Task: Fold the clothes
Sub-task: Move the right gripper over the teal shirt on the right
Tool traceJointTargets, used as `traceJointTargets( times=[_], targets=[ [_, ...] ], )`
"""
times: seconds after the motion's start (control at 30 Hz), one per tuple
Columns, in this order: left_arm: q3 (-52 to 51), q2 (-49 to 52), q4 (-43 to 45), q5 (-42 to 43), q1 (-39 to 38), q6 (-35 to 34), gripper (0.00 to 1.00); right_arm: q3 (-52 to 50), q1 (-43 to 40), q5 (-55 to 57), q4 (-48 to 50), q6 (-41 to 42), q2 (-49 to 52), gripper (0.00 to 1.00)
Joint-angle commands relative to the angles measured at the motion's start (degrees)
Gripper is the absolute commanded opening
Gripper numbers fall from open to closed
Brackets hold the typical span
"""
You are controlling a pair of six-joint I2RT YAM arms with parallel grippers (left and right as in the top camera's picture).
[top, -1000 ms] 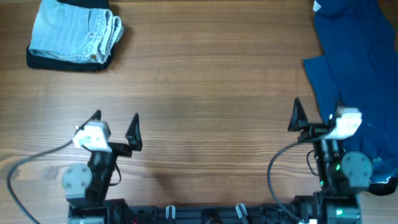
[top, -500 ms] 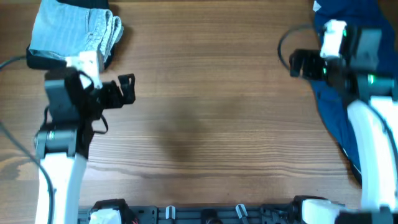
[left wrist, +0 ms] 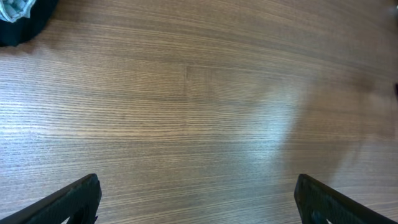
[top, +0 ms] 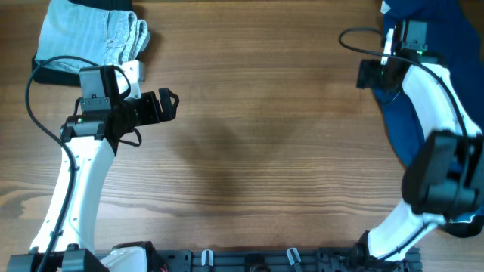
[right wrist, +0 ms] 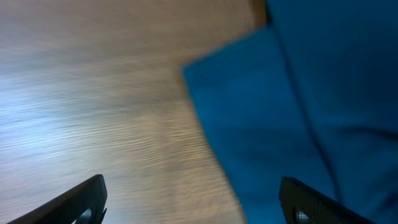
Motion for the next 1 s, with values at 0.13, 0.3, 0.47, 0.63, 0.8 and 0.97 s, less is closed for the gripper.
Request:
traceJointTargets(
  times=[0.13, 0.3, 0.47, 0.63, 0.8, 0.97],
  targets=[
    [0.98, 0.00, 0.22, 1.09, -0.26, -0.55, 1.00, 0.94, -2.86, -0.33, 5.35, 2.38, 8.00, 0.89],
    [0.98, 0.00, 0.20, 1.09, -0.26, -0.55, 1.00, 0.83, -2.86, -3.08, 10.21, 1.64, 9.40, 0.88],
    [0.98, 0.00, 0.20, 0.90, -0.26, -0.55, 1.00, 0.83, -2.95, -3.26, 10.97, 0.17, 13.07, 0.64],
    [0.98, 0.00, 0.20, 0.90, -0.26, -0.55, 1.00, 0.83, -3.13, -3.30, 11.13, 0.46, 14.16, 0.24],
    [0.98, 0.00, 0.96, 0.92, -0.26, -0.55, 0.88, 0.90, -2.86, -5.70, 9.86, 0.22, 13.57, 0.04],
    [0.98, 0.00, 4.61, 0.92, -0.26, -0.55, 0.85, 2.54, -0.04, -14.40, 2.95, 0.20, 7.45, 0.04]
  ],
)
